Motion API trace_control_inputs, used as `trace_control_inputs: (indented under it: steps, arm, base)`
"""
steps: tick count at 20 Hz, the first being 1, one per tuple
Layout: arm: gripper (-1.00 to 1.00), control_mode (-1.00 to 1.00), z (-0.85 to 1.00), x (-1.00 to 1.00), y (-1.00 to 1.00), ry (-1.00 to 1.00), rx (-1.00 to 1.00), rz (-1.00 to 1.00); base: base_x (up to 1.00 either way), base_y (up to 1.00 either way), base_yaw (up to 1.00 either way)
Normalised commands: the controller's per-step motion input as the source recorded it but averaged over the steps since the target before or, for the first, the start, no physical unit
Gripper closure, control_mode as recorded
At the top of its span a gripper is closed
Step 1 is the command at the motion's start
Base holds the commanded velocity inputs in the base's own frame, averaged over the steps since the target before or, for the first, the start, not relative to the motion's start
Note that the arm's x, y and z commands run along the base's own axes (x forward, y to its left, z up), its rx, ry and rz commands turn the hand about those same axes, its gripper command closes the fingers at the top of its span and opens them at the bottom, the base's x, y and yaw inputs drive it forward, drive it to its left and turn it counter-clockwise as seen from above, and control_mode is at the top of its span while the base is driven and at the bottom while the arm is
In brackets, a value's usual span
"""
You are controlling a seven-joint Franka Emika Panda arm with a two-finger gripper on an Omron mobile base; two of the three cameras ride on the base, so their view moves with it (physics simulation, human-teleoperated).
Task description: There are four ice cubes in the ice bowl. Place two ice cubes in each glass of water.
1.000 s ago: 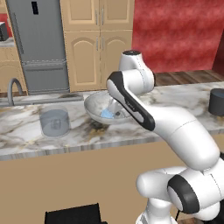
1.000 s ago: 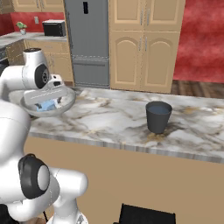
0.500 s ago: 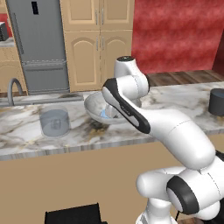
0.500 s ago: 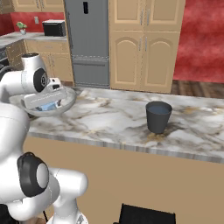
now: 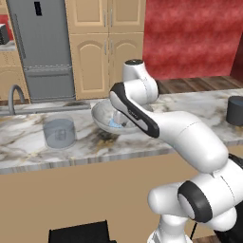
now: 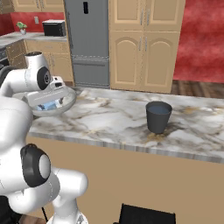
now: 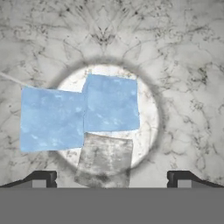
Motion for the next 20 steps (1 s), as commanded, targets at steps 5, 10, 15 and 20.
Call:
trace_control_inputs:
  steps: [5,10,15,20]
  arm:
    - [-1.00,-1.00,-0.27,0.00,0.00,0.00,-0.02,0.00]
    - [-1.00,-1.00,-0.19,0.06,0.00,0.00,0.00,0.00]
    - [-1.00,-1.00,-0.17,0.20,0.00,0.00,0.00,0.00]
    - [-1.00,-1.00,-0.17,0.21,0.00,0.00,0.00,0.00]
  base:
    - [0.00,0.00,0.00]
    - [0.00,0.00,0.00]
    - [0.00,0.00,0.00]
    - [0.00,0.00,0.00]
